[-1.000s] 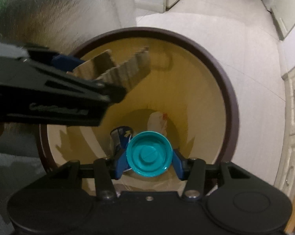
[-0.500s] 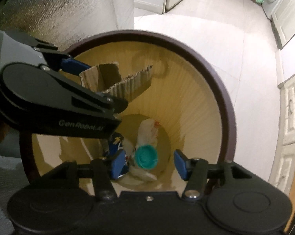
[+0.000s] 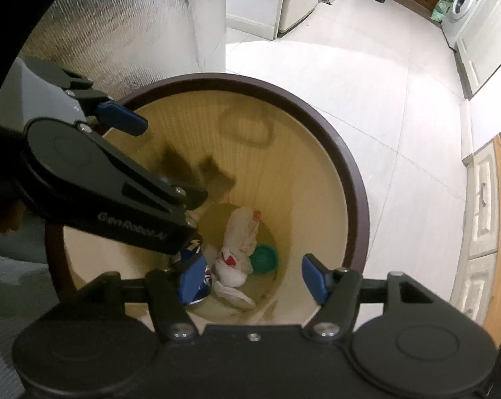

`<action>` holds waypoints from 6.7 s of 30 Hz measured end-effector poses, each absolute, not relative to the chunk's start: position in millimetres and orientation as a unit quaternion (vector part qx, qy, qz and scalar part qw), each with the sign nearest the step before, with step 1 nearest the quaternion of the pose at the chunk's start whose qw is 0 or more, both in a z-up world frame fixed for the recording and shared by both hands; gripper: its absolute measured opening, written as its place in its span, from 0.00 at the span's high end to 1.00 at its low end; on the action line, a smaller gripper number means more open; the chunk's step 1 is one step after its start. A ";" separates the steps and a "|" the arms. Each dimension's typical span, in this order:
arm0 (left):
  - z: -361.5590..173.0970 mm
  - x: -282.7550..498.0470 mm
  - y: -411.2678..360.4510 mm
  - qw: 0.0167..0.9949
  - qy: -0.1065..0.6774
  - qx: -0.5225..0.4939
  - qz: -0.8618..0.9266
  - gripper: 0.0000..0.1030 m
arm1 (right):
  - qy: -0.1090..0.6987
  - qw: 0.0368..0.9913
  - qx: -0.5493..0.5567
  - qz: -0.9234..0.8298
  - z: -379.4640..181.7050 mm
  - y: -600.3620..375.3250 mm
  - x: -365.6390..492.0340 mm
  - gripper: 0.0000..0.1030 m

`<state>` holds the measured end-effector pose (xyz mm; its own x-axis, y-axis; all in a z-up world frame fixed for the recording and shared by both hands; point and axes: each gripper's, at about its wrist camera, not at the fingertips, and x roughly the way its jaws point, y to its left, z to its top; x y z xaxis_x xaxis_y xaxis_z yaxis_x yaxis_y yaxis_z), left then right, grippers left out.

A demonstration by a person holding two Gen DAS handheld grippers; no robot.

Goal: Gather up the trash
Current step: 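Lower both tools into the yellow wastebasket and open them to drop the items, then raise both open tools out of the wastebasket back toward the table, then move the left tool to the clear plastic bag while the right tool approaches the yellow box, then close the left tool on the plastic bag while the right tool grasps the yellow box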

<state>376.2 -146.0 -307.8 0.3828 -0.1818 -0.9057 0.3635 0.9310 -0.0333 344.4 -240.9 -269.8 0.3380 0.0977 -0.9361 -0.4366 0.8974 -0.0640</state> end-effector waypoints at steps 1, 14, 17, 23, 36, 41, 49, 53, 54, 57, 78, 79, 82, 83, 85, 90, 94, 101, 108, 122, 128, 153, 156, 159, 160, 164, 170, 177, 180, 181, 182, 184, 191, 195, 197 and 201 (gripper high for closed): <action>-305.9 374.3 -145.6 0.828 0.530 0.087 -0.164 0.10 | 0.550 0.804 -0.152 0.166 -269.1 -245.6 344.3 0.36; -286.2 348.7 -139.5 0.831 0.526 0.088 -0.157 0.04 | 0.538 0.818 -0.122 0.159 -253.3 -261.5 326.4 0.22; -278.9 340.2 -137.2 0.834 0.524 0.085 -0.152 0.01 | 0.534 0.823 -0.112 0.155 -246.4 -264.7 320.0 0.17; -267.0 325.0 -131.5 0.836 0.523 0.077 -0.144 0.00 | 0.522 0.833 -0.107 0.149 -235.4 -266.9 307.0 0.04; -241.4 291.6 -107.8 0.846 0.515 0.058 -0.128 0.00 | 0.495 0.854 -0.097 0.130 -205.9 -268.8 280.6 0.00; -230.5 278.1 -98.2 0.852 0.507 0.055 -0.121 0.00 | 0.486 0.860 -0.093 0.124 -195.6 -269.6 271.4 0.00; -215.2 256.8 -92.6 0.859 0.495 0.057 -0.121 0.00 | 0.475 0.869 -0.088 0.111 -183.2 -271.2 254.5 0.00; -207.2 245.5 -90.2 0.863 0.486 0.059 -0.122 0.00 | 0.471 0.872 -0.082 0.102 -178.5 -273.3 244.9 0.00; -205.1 242.9 -89.7 0.865 0.483 0.059 -0.123 0.00 | 0.470 0.873 -0.080 0.101 -177.2 -274.1 242.3 0.00; -198.1 235.3 -89.9 0.869 0.475 0.059 -0.126 0.00 | 0.464 0.877 -0.075 0.098 -172.1 -276.5 233.8 0.00; -114.1 172.7 -88.2 0.916 0.366 0.061 -0.153 0.00 | 0.373 0.925 -0.037 0.065 -108.2 -300.2 167.0 0.00; -107.9 169.2 -86.6 0.920 0.356 0.062 -0.153 0.00 | 0.365 0.928 -0.034 0.064 -103.3 -300.8 164.2 0.00; -91.4 161.1 -81.2 0.929 0.333 0.060 -0.150 0.00 | 0.343 0.937 -0.028 0.059 -88.8 -301.0 158.1 0.00; -85.7 158.8 -78.6 0.932 0.326 0.060 -0.149 0.00 | 0.336 0.940 -0.027 0.058 -84.9 -300.6 156.3 0.00; -74.7 154.6 -73.6 0.937 0.312 0.060 -0.145 0.00 | 0.323 0.945 -0.031 0.053 -75.6 -296.9 152.8 0.00; -50.1 144.1 -52.8 0.951 0.276 0.062 -0.126 0.00 | 0.288 0.955 -0.031 0.059 -56.1 -284.7 147.3 0.00; -33.7 139.8 -29.2 0.960 0.254 0.065 -0.100 0.00 | 0.255 0.964 -0.022 0.070 -39.7 -270.5 148.1 0.00; -16.7 139.7 19.3 0.968 0.238 0.066 -0.052 0.00 | 0.217 0.972 -0.013 0.091 -22.5 -236.2 163.4 0.00; -1.8 150.7 71.8 0.972 0.227 0.055 -0.012 0.00 | 0.191 0.974 -0.007 0.119 -9.4 -197.5 180.8 0.00; 47.3 219.3 159.4 0.980 0.186 0.048 0.052 0.00 | 0.157 0.971 -0.019 0.180 14.9 -116.3 227.6 0.00; 54.4 261.4 182.6 0.978 0.189 0.045 0.074 0.00 | 0.153 0.966 -0.040 0.205 14.1 -80.5 252.6 0.00; -25.9 416.7 244.2 0.939 0.251 -0.005 0.233 0.00 | 0.200 0.947 -0.030 0.249 -40.6 -16.8 325.4 0.00; -37.5 423.8 246.1 0.934 0.268 0.024 0.233 0.00 | 0.192 0.948 -0.034 0.251 -42.1 -12.7 325.5 0.00; -46.1 422.6 252.7 0.932 0.281 0.026 0.226 0.00 | 0.187 0.947 -0.028 0.258 -41.0 -8.6 324.3 0.00; -47.0 420.7 253.9 0.932 0.285 0.025 0.224 0.00 | 0.187 0.947 -0.026 0.261 -40.1 -7.0 323.7 0.00; -49.4 403.5 249.9 0.933 0.286 0.048 0.213 0.00 | 0.180 0.948 -0.028 0.262 -35.6 1.3 321.1 0.00; -56.1 368.8 251.6 0.931 0.296 0.075 0.201 0.00 | 0.175 0.951 -0.031 0.254 -29.6 12.3 320.5 0.00; -58.5 339.9 275.2 0.933 0.287 0.058 0.212 0.02 | 0.188 0.945 -0.017 0.268 -30.8 21.0 332.3 0.00; -57.7 335.3 281.7 0.935 0.282 0.045 0.210 0.11 | 0.195 0.941 -0.042 0.272 -32.3 30.2 340.4 0.00; -56.7 334.4 282.1 0.937 0.278 0.043 0.207 0.14 | 0.199 0.941 -0.054 0.270 -32.5 34.1 342.9 0.00; -56.5 333.8 281.4 0.938 0.277 0.045 0.205 0.18 | 0.203 0.938 -0.067 0.273 -32.1 39.2 347.1 0.00; -57.1 334.6 279.7 0.939 0.279 0.048 0.197 0.26 | 0.210 0.933 -0.075 0.282 -31.9 47.3 354.7 0.00; -54.5 331.7 276.2 0.948 0.259 0.045 0.179 0.53 | 0.222 0.927 -0.092 0.288 -36.3 74.9 376.9 0.00; -47.6 327.3 279.8 0.959 0.232 0.015 0.159 0.71 | 0.229 0.924 -0.108 0.286 -41.9 87.1 385.1 0.06; -45.7 326.6 280.1 0.963 0.225 0.004 0.148 0.73 | 0.238 0.922 -0.113 0.285 -46.4 91.0 390.6 0.09; -43.4 325.8 274.8 0.968 0.217 0.001 0.129 0.75 | 0.255 0.919 -0.113 0.278 -52.9 94.2 399.2 0.16</action>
